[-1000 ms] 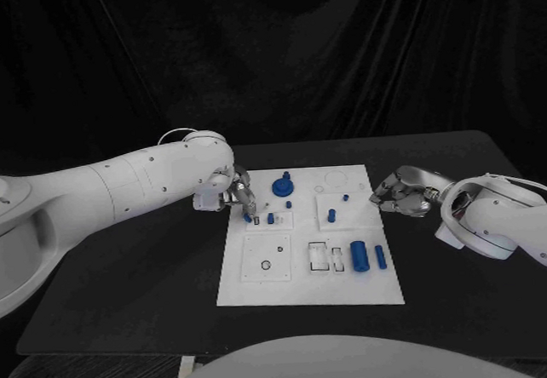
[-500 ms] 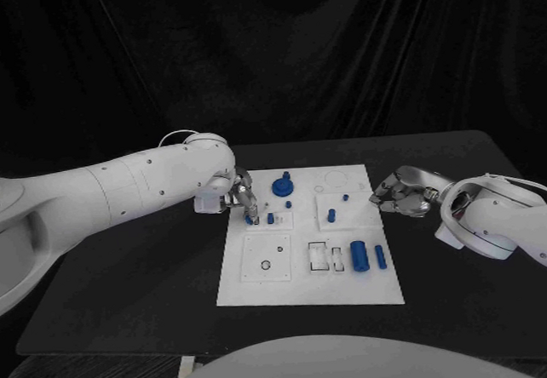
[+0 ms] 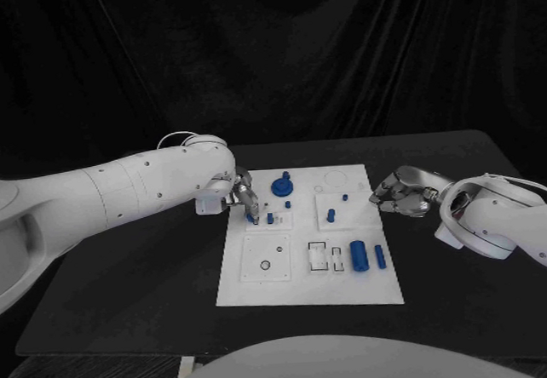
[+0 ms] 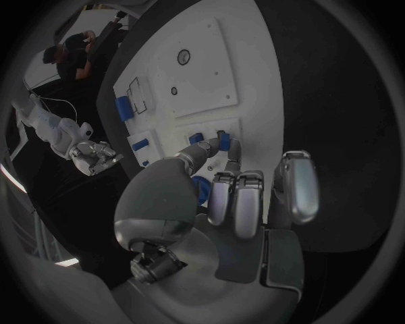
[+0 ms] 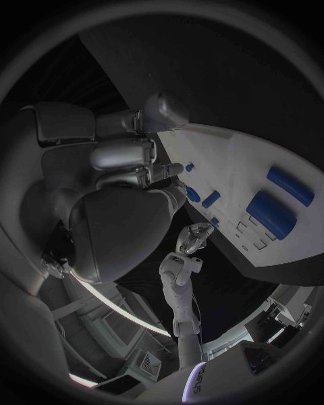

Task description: Assemble the parts on the task board

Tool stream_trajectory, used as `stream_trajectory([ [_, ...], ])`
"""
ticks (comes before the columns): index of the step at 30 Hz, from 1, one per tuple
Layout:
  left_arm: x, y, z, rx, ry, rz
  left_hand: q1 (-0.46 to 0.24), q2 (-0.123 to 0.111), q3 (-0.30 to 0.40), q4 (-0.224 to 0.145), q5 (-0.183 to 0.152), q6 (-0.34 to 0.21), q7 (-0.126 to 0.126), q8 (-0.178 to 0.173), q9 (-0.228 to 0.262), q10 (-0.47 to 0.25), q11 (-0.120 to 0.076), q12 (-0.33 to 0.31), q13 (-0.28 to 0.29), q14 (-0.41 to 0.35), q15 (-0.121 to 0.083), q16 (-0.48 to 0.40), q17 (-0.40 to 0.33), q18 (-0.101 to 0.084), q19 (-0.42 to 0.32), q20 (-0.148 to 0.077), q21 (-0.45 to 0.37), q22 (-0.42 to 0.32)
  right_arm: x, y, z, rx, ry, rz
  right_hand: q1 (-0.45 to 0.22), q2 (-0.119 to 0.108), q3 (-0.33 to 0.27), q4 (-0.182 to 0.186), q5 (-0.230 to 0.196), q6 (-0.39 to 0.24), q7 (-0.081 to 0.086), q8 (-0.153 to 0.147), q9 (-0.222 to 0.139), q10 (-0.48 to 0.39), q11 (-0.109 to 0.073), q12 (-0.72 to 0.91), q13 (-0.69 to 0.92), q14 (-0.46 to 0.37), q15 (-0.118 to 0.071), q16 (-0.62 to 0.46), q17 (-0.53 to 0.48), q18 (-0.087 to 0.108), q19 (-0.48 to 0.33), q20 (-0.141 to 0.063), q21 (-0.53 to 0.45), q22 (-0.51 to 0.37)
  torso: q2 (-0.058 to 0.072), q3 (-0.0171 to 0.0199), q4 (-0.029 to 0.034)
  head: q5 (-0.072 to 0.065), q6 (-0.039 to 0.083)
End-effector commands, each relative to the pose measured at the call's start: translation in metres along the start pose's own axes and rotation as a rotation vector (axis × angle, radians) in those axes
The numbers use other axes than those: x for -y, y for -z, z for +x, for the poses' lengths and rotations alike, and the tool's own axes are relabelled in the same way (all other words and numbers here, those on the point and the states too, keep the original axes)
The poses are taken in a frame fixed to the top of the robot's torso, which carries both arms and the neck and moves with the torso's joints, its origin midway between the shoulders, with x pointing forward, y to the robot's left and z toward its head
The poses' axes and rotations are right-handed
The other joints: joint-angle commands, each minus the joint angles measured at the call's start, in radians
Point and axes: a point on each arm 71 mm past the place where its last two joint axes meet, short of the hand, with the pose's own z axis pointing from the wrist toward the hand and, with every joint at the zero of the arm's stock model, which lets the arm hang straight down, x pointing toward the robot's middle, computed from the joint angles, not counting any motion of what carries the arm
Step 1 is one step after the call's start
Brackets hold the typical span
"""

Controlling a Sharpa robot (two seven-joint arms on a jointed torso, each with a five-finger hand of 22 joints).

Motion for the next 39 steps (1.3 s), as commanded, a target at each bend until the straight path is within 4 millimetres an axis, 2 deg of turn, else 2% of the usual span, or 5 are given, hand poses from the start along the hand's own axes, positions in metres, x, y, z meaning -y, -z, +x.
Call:
stream_trajectory([
  [1,0.0022,0.0012,-0.0035,0.048,0.027,0.001,-0.011,0.002,0.003,0.003,0.005,0.027,-0.033,0.006,0.002,0.074,-0.009,0.006,0.236,0.104,-0.01,0.003,0.263,0.001,0.009,0.001,0.005,0.181,0.0013,0.0,0.0014,-0.005,0.004,0.016,0.005,-0.003,0.006,0.002,0.003,0.004,-0.001,-0.001,0.0,0.064,-0.003,-0.006,0.214,0.068,0.0,-0.007,0.146,0.017,-0.006,-0.001,-0.003,0.103,-0.001,0.0005,-0.0002,0.0,0.0],
  [39,0.0042,-0.0012,0.0033,0.033,0.022,0.006,-0.012,0.002,0.007,0.004,0.01,0.026,-0.035,0.008,0.004,0.072,-0.011,0.003,0.233,0.104,-0.012,0.003,0.263,0.001,0.009,-0.001,0.002,0.18,0.0012,-0.0003,0.0021,-0.007,0.003,0.016,0.005,-0.003,0.006,0.002,0.003,0.004,-0.001,-0.001,0.0,0.064,-0.003,-0.006,0.214,0.068,0.0,-0.007,0.146,0.017,-0.006,-0.001,-0.003,0.103,0.0,0.0,-0.0001,0.002,0.0],
])
